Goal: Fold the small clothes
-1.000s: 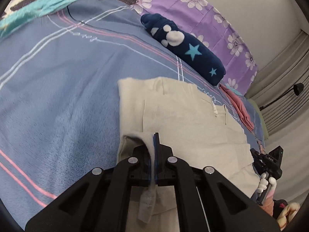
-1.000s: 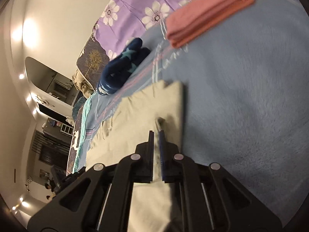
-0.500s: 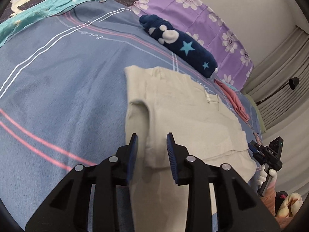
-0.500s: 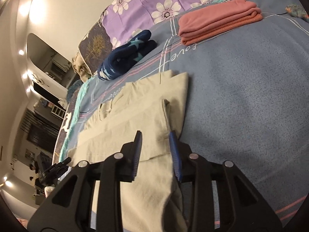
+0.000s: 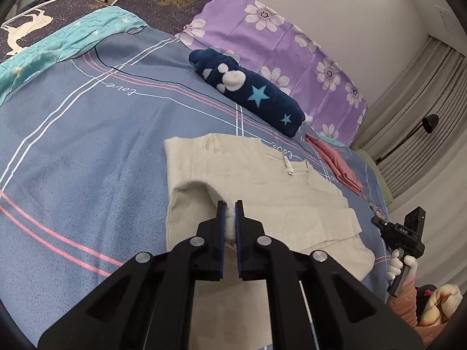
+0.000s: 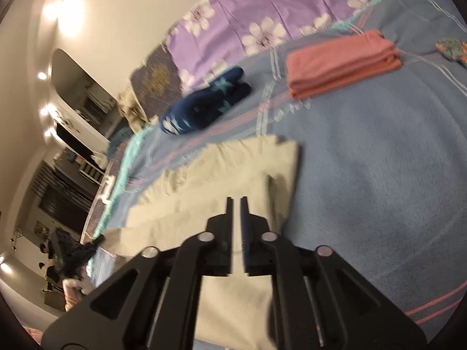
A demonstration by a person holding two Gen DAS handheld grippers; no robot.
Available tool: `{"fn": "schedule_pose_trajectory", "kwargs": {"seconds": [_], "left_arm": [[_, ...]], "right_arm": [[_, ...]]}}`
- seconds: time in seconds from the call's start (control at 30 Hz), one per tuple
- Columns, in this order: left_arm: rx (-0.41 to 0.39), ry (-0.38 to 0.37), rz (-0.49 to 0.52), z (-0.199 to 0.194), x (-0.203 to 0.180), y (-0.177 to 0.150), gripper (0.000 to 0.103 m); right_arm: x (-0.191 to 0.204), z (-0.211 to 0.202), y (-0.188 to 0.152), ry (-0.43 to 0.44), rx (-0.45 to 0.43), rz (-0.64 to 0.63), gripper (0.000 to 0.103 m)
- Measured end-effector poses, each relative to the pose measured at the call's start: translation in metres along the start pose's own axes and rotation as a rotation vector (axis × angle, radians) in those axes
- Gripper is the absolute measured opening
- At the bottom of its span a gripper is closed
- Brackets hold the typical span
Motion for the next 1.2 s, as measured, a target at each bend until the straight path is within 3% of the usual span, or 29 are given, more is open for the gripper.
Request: {"fn": "schedule_pose_trajectory", "kwargs": {"seconds": [0.07, 0.17, 0.2, 0.23, 0.43, 0.53, 0.6, 0.67, 0.8, 0.9, 1.0, 1.07, 1.13, 1.2], "left_arm": [[0.011, 0.000, -0.007, 0.004, 0.002, -0.003, 0.006], [0.030, 0.003, -0.025, 0.010, 0.007, -0.009, 0.006], [0.031, 0.005, -0.027, 0.010, 0.008, -0.010, 0.006], [0.030, 0.005, -0.028, 0.009, 0.008, -0.010, 0.006], [-0.015, -0.037, -0.025, -0.005, -0.002, 0.005, 0.005], [-0.042, -0.079, -0.035, -0.008, -0.010, 0.024, 0.005], [-0.059, -0.071, -0.024, -0.006, -0.014, 0.040, 0.005], [-0.083, -0.059, -0.004, -0.002, -0.019, 0.065, 0.005], [-0.089, -0.033, 0.022, 0.023, -0.022, 0.109, 0.005], [-0.053, 0.054, 0.023, 0.061, -0.003, 0.125, 0.005], [0.024, 0.135, -0.023, 0.103, 0.032, 0.121, 0.011], [0.073, 0.154, -0.102, 0.118, 0.055, 0.113, 0.016], [0.052, 0.114, -0.110, 0.113, 0.058, 0.112, 0.021], [0.029, 0.131, -0.049, 0.102, 0.057, 0.114, 0.034]], "right_arm": [[-0.009, 0.009, -0.008, -0.031, 0.040, 0.006, 0.036], [-0.014, 0.025, -0.019, -0.046, 0.095, 0.012, 0.037], [-0.014, 0.027, -0.021, -0.051, 0.098, 0.004, 0.032], [-0.012, 0.026, -0.019, -0.069, 0.080, -0.023, 0.007], [0.005, 0.000, 0.002, -0.080, -0.029, -0.080, 0.007], [0.016, -0.007, 0.010, -0.015, -0.036, -0.054, 0.006], [0.022, -0.014, 0.027, 0.043, -0.063, 0.002, 0.006], [0.025, -0.019, 0.052, 0.047, -0.109, 0.024, 0.006], [0.026, -0.002, 0.098, -0.055, -0.146, 0.032, 0.005], [0.016, 0.045, 0.118, -0.143, -0.098, 0.028, 0.006], [-0.008, 0.097, 0.116, -0.196, 0.006, 0.066, 0.024], [-0.024, 0.114, 0.106, -0.199, 0.036, 0.121, 0.027], [-0.026, 0.114, 0.099, -0.163, 0.035, 0.116, 0.028], [-0.031, 0.108, 0.093, -0.182, 0.029, 0.059, 0.033]]}}
Point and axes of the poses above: each gripper's, at about its wrist camera, not at the fingertips, and z roughly the way its jaws point, x to its left, y to its top, the point moved 10 cm from there along z, roughly the way its jaws point, and after that the axes turned 7 degrees about -y, right-handed, at the moved point
